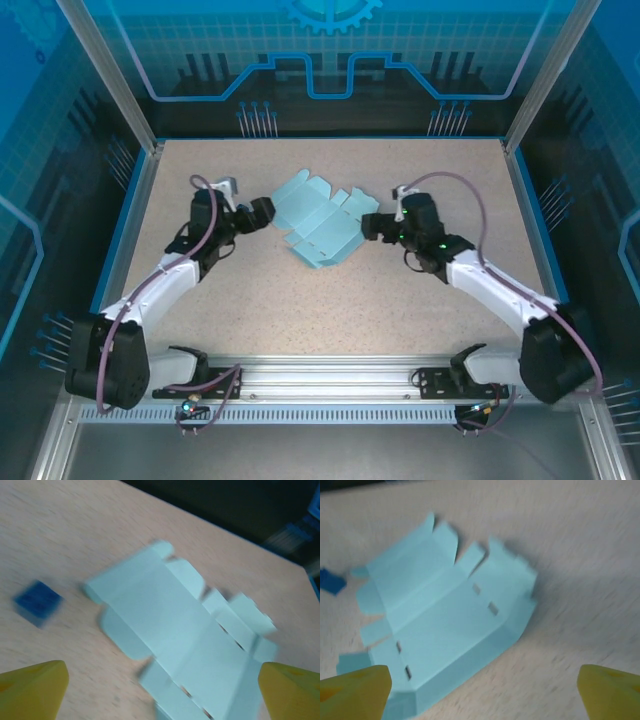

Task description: Fold the paper box

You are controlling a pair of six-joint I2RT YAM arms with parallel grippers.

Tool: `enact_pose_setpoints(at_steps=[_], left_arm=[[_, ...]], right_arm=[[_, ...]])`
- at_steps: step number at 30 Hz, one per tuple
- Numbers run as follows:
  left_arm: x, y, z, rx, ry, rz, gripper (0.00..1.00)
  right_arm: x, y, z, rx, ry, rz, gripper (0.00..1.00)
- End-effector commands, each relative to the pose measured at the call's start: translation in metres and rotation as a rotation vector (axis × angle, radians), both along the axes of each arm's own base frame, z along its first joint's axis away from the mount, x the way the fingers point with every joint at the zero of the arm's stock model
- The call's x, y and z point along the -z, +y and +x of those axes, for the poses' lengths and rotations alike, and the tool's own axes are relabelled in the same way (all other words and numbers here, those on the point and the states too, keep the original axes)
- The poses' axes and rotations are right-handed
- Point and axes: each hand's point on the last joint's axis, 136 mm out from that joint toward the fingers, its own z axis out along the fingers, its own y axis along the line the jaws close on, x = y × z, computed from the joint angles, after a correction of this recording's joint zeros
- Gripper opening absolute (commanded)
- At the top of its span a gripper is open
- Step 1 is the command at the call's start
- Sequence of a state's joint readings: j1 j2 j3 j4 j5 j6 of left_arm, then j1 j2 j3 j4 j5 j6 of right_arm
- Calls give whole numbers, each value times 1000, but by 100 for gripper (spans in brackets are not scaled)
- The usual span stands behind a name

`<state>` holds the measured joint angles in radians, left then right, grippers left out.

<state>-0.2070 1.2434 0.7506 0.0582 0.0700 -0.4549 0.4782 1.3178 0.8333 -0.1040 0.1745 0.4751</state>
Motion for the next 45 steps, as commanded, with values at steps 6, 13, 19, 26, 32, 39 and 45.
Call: enact_pose_setpoints(at_steps=[6, 13, 19, 26, 32, 39, 45], left_arm=[[-8, -37, -19, 89, 33, -40, 99], [13, -44, -27, 104, 115, -11, 99], [35, -49, -35, 119, 181, 7, 99], [43, -53, -36, 135, 204, 36, 98], [43, -51, -38, 136, 209, 59, 98], [41, -50, -38, 135, 200, 59, 98], [36, -49, -35, 133, 187, 73, 98]], right_arm=[[60, 5, 16, 95, 242, 61, 89], [75, 2, 58, -34, 250, -52, 84], [90, 4, 94, -193, 306, -131, 84], [101, 5, 119, -261, 339, -162, 82], [109, 9, 123, -293, 373, -114, 66], [117, 9, 127, -299, 373, -55, 44], [115, 13, 131, -345, 358, -2, 23]])
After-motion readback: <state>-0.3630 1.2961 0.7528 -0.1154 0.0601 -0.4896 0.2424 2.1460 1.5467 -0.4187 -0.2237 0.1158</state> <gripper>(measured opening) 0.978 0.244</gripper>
